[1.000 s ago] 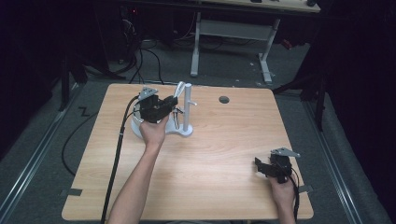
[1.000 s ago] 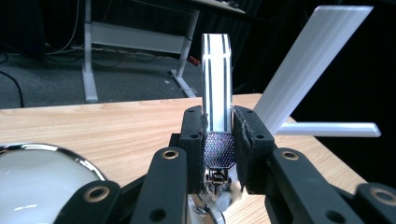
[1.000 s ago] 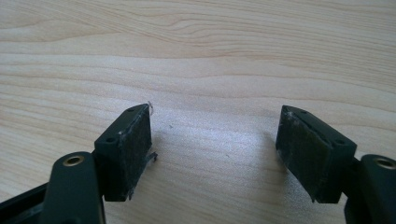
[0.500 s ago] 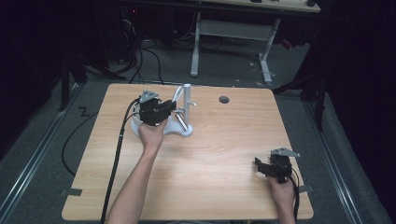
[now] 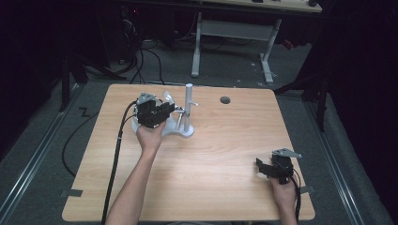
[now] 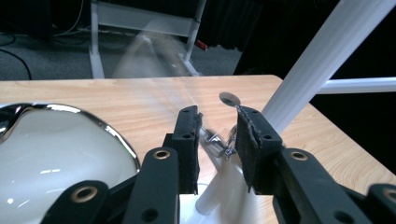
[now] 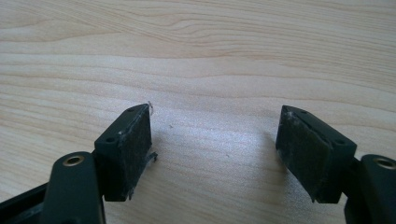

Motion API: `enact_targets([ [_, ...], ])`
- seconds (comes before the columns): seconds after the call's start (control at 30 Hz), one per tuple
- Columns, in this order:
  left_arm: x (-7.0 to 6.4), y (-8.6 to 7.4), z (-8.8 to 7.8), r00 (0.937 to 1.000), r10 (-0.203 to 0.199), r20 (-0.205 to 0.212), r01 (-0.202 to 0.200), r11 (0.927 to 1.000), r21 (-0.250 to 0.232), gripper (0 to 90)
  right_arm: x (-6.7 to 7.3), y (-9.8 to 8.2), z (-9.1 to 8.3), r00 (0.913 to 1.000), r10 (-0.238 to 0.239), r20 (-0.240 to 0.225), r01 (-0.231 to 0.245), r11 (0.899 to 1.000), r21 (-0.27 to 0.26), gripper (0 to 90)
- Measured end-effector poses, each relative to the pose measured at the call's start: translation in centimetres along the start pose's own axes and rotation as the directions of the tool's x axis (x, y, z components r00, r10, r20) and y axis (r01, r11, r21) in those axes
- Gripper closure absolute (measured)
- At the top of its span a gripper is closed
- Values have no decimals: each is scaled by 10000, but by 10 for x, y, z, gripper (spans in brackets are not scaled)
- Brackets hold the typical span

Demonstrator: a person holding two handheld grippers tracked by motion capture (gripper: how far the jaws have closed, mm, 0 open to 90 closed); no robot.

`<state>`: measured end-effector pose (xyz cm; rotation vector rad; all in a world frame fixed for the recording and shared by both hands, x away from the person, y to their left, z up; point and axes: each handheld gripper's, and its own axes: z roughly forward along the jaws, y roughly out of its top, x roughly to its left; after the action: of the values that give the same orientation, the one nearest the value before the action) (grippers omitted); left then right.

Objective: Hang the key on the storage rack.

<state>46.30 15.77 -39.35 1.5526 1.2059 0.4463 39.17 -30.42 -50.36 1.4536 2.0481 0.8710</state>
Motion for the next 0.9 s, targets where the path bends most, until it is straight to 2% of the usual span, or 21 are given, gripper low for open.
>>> enact_targets([
  [0.3, 2, -7, -2, 10000, -19, -21, 19, 9999, 147, 677, 0, 0, 0, 10000, -19, 1, 19, 10000, -9, 270],
  [0.4, -1, -8, -5, 9995, 280, -177, -276, 9994, 227, 624, 0, 0, 0, 10000, -6, -2, 6, 10000, -18, 270],
  [0.5, -1, -9, -8, 9993, 282, -238, -279, 9995, 153, 596, 0, 0, 0, 10000, 1, -5, -2, 10000, -13, 270],
  [0.53, 0, -11, -10, 9995, 226, -207, -223, 9996, 146, 556, 0, 0, 0, 10000, -1, -6, 1, 10000, -13, 270],
  [0.9, -4, -20, -22, 9962, 743, -449, -732, 9970, 267, 481, 0, 0, 0, 10000, -3, -9, 3, 10000, -10, 270],
])
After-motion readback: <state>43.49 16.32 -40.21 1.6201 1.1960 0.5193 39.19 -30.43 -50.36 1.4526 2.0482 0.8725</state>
